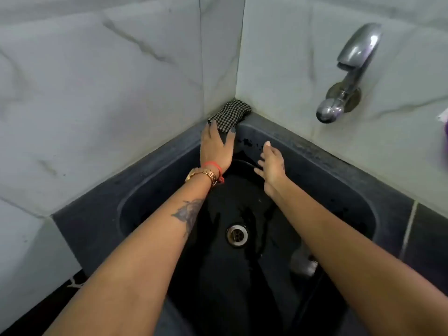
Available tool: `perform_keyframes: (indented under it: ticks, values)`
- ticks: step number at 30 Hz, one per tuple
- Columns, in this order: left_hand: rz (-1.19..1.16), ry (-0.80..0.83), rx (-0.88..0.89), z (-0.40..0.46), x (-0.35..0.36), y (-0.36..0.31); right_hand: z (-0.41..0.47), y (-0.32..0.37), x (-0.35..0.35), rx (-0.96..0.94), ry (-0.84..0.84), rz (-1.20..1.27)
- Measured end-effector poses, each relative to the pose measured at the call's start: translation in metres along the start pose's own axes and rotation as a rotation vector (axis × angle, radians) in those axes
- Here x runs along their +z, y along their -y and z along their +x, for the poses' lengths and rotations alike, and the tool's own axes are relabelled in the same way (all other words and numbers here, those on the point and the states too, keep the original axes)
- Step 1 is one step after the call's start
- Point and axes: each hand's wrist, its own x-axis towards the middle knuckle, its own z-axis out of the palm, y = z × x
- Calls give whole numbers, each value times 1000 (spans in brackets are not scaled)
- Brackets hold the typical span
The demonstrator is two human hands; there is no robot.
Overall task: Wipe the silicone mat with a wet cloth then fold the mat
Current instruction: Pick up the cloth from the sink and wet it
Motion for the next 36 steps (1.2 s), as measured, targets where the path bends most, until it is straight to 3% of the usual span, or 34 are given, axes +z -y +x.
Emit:
perform_keyframes:
  ticks: [9,15,19,23,27,31,36]
  values:
    - [-7,-26,-14,89,12,22,95,3,71,66,135,-86]
    - [50,9,0,100,27,38,136,10,105,53,58,-61]
    - [3,-67,-6,97,31,35,144,12,99,3,-37,-167]
    - [-50,-102,-54,83,27,19,126,12,81,27,-3,60]
    - [-199,-108,-153,47,19,8,83,18,51,-43,66,119]
    - [-351,20,-250,5,5,-3,19,15,2,-80,169,141]
    - [-776,429,-469,-65,-8,-37,-80,5,-61,-30,265,249]
